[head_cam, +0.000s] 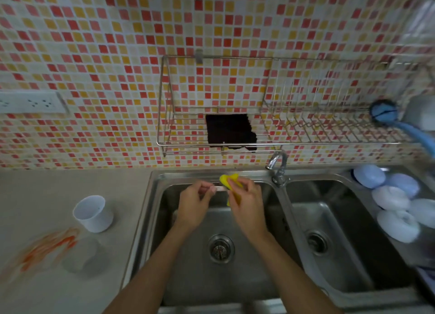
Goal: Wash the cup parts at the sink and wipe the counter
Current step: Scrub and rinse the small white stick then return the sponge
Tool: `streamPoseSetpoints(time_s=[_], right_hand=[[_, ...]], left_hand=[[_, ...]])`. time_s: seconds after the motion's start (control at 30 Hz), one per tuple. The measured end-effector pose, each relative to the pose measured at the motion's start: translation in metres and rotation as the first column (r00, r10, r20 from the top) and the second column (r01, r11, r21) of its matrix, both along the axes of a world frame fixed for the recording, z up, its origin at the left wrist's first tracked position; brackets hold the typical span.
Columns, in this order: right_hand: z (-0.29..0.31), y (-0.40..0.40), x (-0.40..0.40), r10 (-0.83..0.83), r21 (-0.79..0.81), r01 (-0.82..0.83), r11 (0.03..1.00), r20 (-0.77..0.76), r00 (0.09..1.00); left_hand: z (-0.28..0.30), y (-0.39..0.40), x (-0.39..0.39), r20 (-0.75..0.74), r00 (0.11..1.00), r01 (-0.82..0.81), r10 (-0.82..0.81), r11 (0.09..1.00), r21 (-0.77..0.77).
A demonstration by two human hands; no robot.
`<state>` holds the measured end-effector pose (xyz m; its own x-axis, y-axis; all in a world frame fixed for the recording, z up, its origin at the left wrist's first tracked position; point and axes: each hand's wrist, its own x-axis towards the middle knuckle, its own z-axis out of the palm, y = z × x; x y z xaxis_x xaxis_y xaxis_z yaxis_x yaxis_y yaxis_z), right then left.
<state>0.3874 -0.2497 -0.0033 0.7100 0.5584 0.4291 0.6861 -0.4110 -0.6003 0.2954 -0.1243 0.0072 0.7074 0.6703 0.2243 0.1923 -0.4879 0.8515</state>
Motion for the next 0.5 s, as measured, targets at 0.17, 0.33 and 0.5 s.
streamPoseSetpoints(time_s=[0.17, 0.33, 0.5], right_hand=[[-0.004, -0.008, 0.022, 0.000, -0.048, -0.001, 0.999, -0.027, 1.000], [-0.007, -0.019, 0.013, 0.076, -0.052, -0.077, 0.996, -0.036, 0.996], [-0.019, -0.025, 0.033, 0.029, -0.014, -0.030, 0.999, -0.074, 0.997]], left_hand=[[-0.004, -0.011, 0.015, -0.017, 1.000, -0.014, 0.015, 1.000, 0.025], [-0.011, -0.017, 0.024, -0.049, 0.997, -0.059, 0.061, 0.998, 0.036], [-0.019, -0.030, 0.032, -0.055, 0.993, -0.105, 0.105, 0.994, 0.009]])
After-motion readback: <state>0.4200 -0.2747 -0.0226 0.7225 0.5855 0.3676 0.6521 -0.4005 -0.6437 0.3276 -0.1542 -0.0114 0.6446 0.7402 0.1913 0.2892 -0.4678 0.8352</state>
